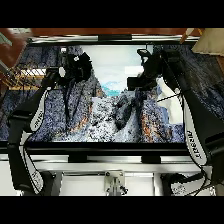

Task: Fold the shirts.

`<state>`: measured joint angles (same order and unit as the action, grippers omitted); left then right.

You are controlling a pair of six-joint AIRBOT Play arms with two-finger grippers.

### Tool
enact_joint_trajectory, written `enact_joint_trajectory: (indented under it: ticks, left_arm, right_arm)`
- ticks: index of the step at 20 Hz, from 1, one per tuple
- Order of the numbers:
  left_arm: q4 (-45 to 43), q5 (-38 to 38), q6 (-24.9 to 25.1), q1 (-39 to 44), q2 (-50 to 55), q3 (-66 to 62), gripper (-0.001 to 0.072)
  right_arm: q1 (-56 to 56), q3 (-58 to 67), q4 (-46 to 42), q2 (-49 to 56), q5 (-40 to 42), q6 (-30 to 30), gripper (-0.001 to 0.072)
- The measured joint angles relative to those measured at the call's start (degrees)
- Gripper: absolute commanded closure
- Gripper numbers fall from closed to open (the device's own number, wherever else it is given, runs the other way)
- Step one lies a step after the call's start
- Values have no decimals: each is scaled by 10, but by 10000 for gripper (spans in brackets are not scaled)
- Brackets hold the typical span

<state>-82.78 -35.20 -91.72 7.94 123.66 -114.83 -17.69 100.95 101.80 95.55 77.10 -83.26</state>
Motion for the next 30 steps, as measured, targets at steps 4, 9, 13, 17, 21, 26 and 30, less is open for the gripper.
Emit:
enact_joint_trajectory:
  ticks: [4,9,13,17,21,26,30]
  left_arm:
    - [3,-11,0,2,4,0,46]
    - [-3,-60,-5,-5,5,0,53]
    - [-3,-68,-47,-6,11,0,327]
    - [-3,-57,-74,-8,15,0,674]
    - [-3,-52,-74,-6,-25,0,675]
    - [-4,-70,-8,21,-204,0,675]
    - [-3,-108,11,82,-387,0,675]
  right_arm:
    - [0,0,2,0,0,0,84]
    - [0,0,3,0,0,0,84]
    - [0,0,6,0,0,0,84]
    - [0,0,10,0,0,0,84]
    - [0,0,8,0,-1,-15,84]
    - [0,0,-9,-23,43,-45,84]
    - [-5,0,-42,-123,80,-48,84]
